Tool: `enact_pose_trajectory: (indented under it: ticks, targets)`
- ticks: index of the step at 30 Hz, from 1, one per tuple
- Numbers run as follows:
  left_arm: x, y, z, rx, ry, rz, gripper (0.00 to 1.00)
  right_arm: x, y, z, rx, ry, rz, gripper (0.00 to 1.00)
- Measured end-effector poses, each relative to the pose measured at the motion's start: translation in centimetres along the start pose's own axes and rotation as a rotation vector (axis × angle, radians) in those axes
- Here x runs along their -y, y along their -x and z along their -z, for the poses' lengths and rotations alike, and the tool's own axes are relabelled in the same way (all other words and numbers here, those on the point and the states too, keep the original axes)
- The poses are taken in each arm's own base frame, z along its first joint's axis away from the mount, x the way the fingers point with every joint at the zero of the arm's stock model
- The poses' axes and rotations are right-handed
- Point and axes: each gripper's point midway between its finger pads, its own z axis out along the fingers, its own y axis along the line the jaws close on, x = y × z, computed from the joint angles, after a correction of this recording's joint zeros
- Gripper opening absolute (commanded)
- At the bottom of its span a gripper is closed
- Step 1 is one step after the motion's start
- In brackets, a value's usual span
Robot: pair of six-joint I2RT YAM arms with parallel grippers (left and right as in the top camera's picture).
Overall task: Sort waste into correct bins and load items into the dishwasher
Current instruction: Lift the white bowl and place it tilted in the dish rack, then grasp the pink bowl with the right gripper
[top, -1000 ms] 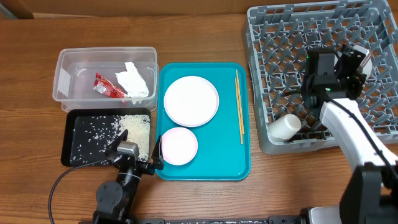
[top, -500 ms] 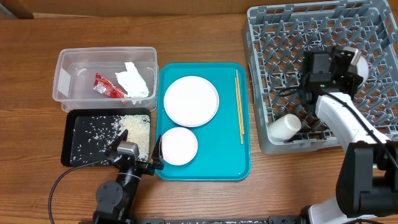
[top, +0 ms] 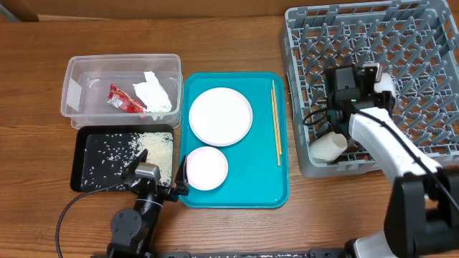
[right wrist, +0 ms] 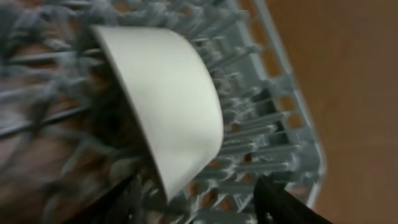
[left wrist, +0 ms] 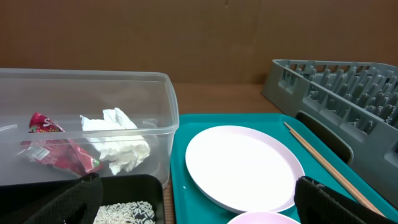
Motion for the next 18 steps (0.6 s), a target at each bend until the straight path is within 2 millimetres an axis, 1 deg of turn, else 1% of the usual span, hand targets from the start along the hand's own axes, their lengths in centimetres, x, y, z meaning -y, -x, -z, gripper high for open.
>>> enact_pose_trajectory:
  ticks: [1, 3, 4, 5, 8, 9, 10, 11, 12, 14, 15, 16, 18]
  targets:
    - [0.0, 0.0, 0.0, 0.0, 0.0, 0.0, 1.0, -0.4, 0.1, 0.9, -0.007, 0.055, -0.004, 0.61]
    - [0.0, 0.0, 0.0, 0.0, 0.0, 0.0, 1.0, -1.0, 0.7, 3.3, -0.025, 0.186, -0.03, 0.62]
    - [0.0, 0.0, 0.0, 0.0, 0.0, 0.0, 1.0, -1.2, 1.2, 5.2, -0.032, 0.277, -0.054, 0.62]
    - [0.0, 0.0, 0.0, 0.0, 0.0, 0.0, 1.0, -1.3, 1.7, 6.5, -0.031, 0.341, -0.072, 0.62]
    - [0.0, 0.0, 0.0, 0.0, 0.0, 0.0, 1.0, -2.5, 3.4, 13.2, -0.006, 0.641, -0.122, 0.62]
    - [0.0, 0.0, 0.0, 0.0, 0.0, 0.0, 1.0, -3.1, 3.7, 15.8, 0.007, 0.749, -0.123, 0.62]
    - [0.0, 0.0, 0.0, 0.0, 0.0, 0.0, 1.0, -3.8, 3.5, 18.3, 0.01, 0.857, -0.109, 0.62]
    - [0.0, 0.0, 0.0, 0.0, 0.0, 0.0, 1.0, -5.2, 2.5, 21.7, -0.002, 0.999, -0.065, 0.62]
    - [0.0, 0.0, 0.0, 0.0, 0.0, 0.0, 1.0, -5.5, 2.3, 22.3, -0.006, 1.021, -0.056, 0.63]
    - [0.0, 0.0, 0.0, 0.0, 0.0, 0.0, 1.0, -7.6, 0.5, 25.8, -0.044, 1.156, 0.025, 0.62]
    - [0.0, 0.0, 0.0, 0.0, 0.0, 0.0, 1.0, -9.0, -0.7, 27.5, -0.071, 1.213, 0.073, 0.62]
    - [0.0, 0.0, 0.0, 0.0, 0.0, 0.0, 1.0, -11.1, -2.9, 29.2, -0.125, 1.267, 0.14, 0.62]
    - [0.0, 0.0, 0.0, 0.0, 0.0, 0.0, 1.0, -13.7, -5.5, 30.6, -0.19, 1.299, 0.203, 0.62]
